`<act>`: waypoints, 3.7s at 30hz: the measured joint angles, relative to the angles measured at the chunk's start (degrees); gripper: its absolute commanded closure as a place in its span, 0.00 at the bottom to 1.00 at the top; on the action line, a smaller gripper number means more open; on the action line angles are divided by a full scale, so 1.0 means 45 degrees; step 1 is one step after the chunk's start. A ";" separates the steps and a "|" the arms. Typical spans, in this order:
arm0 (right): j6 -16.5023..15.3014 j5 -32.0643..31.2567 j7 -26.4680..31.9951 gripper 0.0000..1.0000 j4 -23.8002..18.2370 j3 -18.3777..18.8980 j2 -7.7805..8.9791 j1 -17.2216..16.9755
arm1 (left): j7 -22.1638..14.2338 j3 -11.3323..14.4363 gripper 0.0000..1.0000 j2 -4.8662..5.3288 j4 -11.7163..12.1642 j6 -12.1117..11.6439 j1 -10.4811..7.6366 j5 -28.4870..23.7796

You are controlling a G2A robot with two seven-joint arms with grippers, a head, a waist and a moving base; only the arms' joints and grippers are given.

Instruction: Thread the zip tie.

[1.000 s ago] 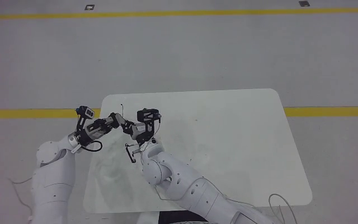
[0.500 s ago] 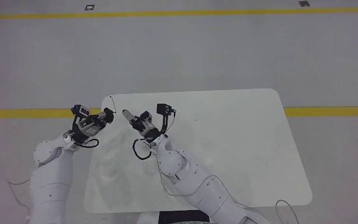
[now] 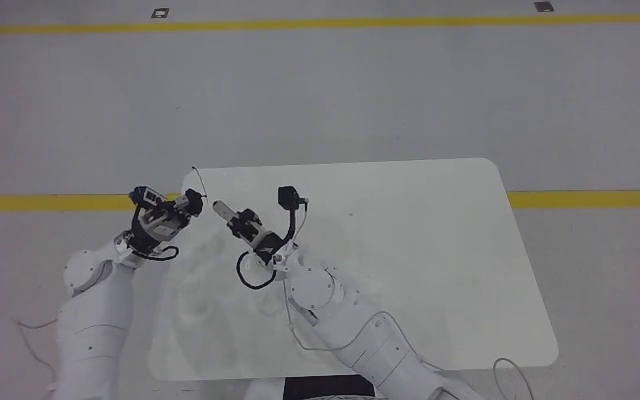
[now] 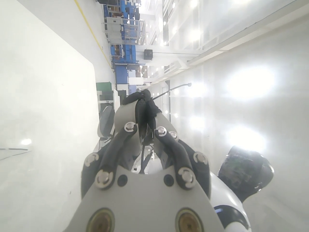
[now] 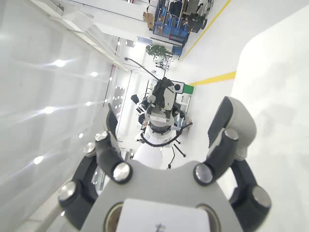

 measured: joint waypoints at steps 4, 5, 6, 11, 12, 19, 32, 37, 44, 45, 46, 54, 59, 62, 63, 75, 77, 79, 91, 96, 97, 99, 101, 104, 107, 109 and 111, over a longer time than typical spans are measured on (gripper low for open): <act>-0.1271 0.2193 0.0940 0.00 0.0484 0.0185 -0.0082 -0.0043 | -0.0422 0.0392 1.00 -0.0030 0.0006 0.0862 0.0206 -0.0896; -0.1478 0.2753 0.1244 0.00 0.0648 0.0209 -0.0106 0.0010 | -0.0491 0.0457 1.00 -0.0033 0.0027 0.1013 0.0236 -0.1082; -0.1569 0.3463 0.1642 0.00 0.0793 0.0236 -0.0142 0.0086 | -0.0551 0.0538 1.00 -0.0032 0.0066 0.1151 0.0254 -0.1263; -0.1535 0.6646 0.3429 0.00 0.0975 0.0449 -0.0227 0.0147 | -0.0674 0.0979 1.00 -0.0021 0.0063 0.1441 0.0259 -0.1968; -0.1535 0.6719 0.3384 0.00 0.0977 0.0450 -0.0226 0.0150 | -0.0671 0.0988 1.00 -0.0013 0.0043 0.1393 0.0263 -0.1975; -0.1354 0.6494 0.3329 0.00 0.0871 0.0462 -0.0212 0.0016 | -0.0668 0.0977 1.00 -0.0015 0.0044 0.1383 0.0263 -0.1953; -0.1537 0.8467 0.3650 0.60 0.1656 -0.0136 -0.0339 0.0433 | -0.0668 0.0977 1.00 -0.0015 0.0044 0.1384 0.0263 -0.1954; -0.1536 0.8493 0.3163 0.71 0.2163 -0.0374 -0.0437 0.0713 | -0.0668 0.0977 1.00 -0.0014 0.0044 0.1384 0.0263 -0.1954; -0.1535 0.8386 0.2516 0.71 0.2401 -0.0679 -0.0504 0.0937 | -0.0666 0.0977 1.00 -0.0014 0.0043 0.1383 0.0262 -0.1956; -0.1535 0.8384 0.2447 0.72 0.2404 -0.0701 -0.0505 0.0948 | -0.0666 0.0977 1.00 -0.0014 0.0044 0.1383 0.0263 -0.1955; -0.1535 0.8378 0.2398 0.72 0.2404 -0.0713 -0.0506 0.0955 | -0.0667 0.0977 1.00 -0.0014 0.0044 0.1383 0.0263 -0.1954; -0.1537 0.8347 0.2150 0.74 0.2355 -0.0702 -0.0501 0.0943 | -0.0669 0.0978 1.00 -0.0015 0.0044 0.1384 0.0263 -0.1953; -0.1537 0.8324 0.2166 0.75 0.2280 -0.0648 -0.0475 0.0872 | -0.0668 0.0978 1.00 -0.0015 0.0044 0.1384 0.0263 -0.1953; -0.1537 0.8322 0.2165 0.78 0.2254 -0.0621 -0.0472 0.0863 | -0.0668 0.0977 1.00 -0.0015 0.0044 0.1384 0.0263 -0.1953; -0.1537 0.8309 0.2145 0.78 0.2257 -0.0611 -0.0475 0.0869 | -0.0668 0.0977 1.00 -0.0015 0.0044 0.1384 0.0263 -0.1953; -0.1536 0.8332 0.1840 0.83 0.2512 -0.0644 -0.0548 0.1027 | -0.0668 0.0977 1.00 -0.0014 0.0044 0.1384 0.0263 -0.1954; -0.1536 0.8369 0.1804 0.85 0.2549 -0.0671 -0.0567 0.1076 | -0.0668 0.0977 1.00 -0.0014 0.0044 0.1384 0.0263 -0.1954; -0.1536 0.8406 0.1749 0.87 0.2581 -0.0694 -0.0589 0.1131 | -0.0668 0.0977 1.00 -0.0014 0.0044 0.1384 0.0263 -0.1954; -0.1536 0.8473 0.1547 0.80 0.2568 -0.0762 -0.0600 0.1161 | -0.0668 0.0977 1.00 -0.0014 0.0044 0.1384 0.0263 -0.1954; -0.1536 0.8522 0.1378 0.79 0.2493 -0.0793 -0.0554 0.1057 | -0.0668 0.0977 1.00 -0.0015 0.0044 0.1384 0.0263 -0.1954; -0.1536 0.8560 0.1354 0.80 0.2490 -0.0802 -0.0546 0.1047 | -0.0668 0.0977 1.00 -0.0015 0.0044 0.1384 0.0263 -0.1954; -0.1536 0.8630 0.1322 0.81 0.2462 -0.0808 -0.0538 0.1042 | -0.0668 0.0977 1.00 -0.0015 0.0044 0.1384 0.0263 -0.1954; -0.1536 0.8643 0.1293 0.87 0.2404 -0.0792 -0.0539 0.1045 | -0.0668 0.0977 1.00 -0.0015 0.0044 0.1384 0.0263 -0.1954; -0.1536 0.8607 0.1245 0.91 0.2335 -0.0768 -0.0544 0.1041 | -0.0668 0.0977 1.00 -0.0015 0.0044 0.1384 0.0263 -0.1954; -0.1536 0.8601 0.1222 0.94 0.2334 -0.0759 -0.0548 0.1044 | -0.0668 0.0977 1.00 -0.0015 0.0044 0.1384 0.0263 -0.1954; -0.1536 0.8614 0.1200 0.96 0.2352 -0.0763 -0.0553 0.1051 | -0.0668 0.0977 1.00 -0.0015 0.0044 0.1384 0.0263 -0.1954; -0.1536 0.8632 0.1168 0.96 0.2368 -0.0780 -0.0555 0.1057 | -0.0668 0.0977 1.00 -0.0015 0.0044 0.1384 0.0263 -0.1954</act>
